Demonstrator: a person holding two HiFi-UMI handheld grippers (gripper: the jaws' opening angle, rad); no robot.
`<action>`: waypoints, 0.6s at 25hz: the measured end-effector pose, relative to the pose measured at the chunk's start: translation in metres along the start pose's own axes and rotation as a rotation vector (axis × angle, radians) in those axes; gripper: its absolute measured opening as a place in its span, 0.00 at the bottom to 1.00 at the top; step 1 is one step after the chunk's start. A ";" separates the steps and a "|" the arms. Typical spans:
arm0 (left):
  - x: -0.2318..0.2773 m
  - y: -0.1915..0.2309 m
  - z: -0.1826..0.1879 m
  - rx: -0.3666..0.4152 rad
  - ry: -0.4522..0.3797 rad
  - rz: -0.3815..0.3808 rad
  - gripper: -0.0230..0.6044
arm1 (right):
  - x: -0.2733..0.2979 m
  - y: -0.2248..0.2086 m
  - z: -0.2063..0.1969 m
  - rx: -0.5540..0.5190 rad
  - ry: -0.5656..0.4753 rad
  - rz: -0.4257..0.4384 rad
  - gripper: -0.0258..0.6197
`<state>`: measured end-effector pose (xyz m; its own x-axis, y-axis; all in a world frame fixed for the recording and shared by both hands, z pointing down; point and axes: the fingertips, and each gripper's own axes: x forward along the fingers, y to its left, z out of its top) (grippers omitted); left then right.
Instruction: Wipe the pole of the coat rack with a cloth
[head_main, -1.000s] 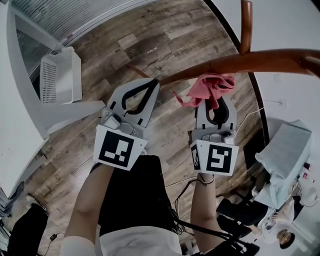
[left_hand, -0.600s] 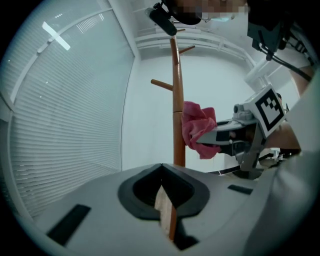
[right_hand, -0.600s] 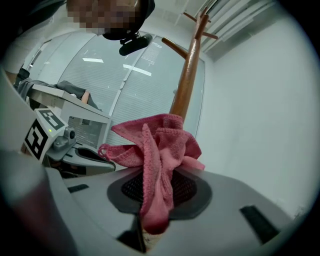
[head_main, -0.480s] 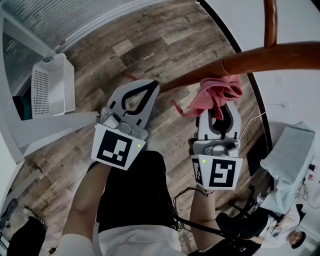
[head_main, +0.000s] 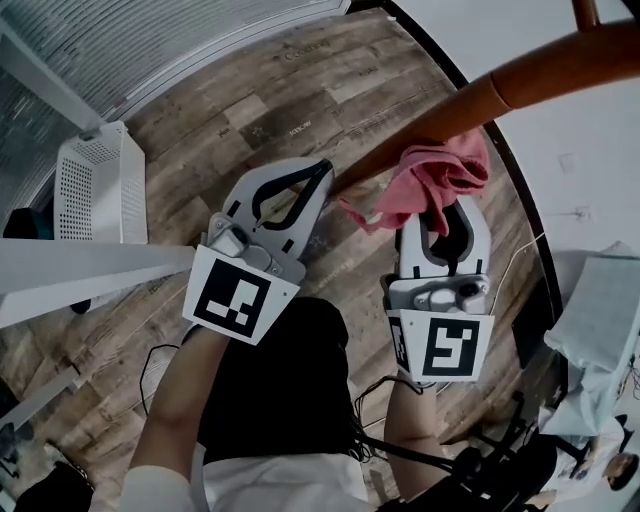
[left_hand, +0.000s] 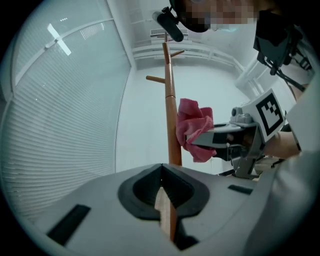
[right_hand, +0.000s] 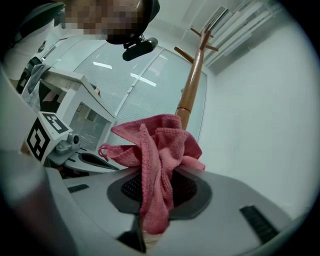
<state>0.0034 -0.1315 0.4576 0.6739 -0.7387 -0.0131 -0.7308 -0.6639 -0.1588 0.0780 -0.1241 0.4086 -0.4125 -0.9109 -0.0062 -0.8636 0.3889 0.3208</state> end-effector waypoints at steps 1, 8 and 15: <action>0.000 0.000 -0.003 0.001 -0.007 0.003 0.06 | 0.001 0.001 -0.004 -0.005 -0.007 -0.001 0.19; -0.001 0.008 0.001 -0.011 -0.078 0.027 0.06 | 0.004 0.003 -0.011 -0.023 -0.058 -0.010 0.19; -0.002 0.012 0.003 -0.040 -0.128 0.068 0.06 | 0.001 0.011 -0.020 -0.033 -0.069 -0.011 0.19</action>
<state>-0.0062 -0.1379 0.4527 0.6292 -0.7629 -0.1483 -0.7772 -0.6189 -0.1134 0.0742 -0.1239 0.4314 -0.4233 -0.9029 -0.0744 -0.8584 0.3734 0.3518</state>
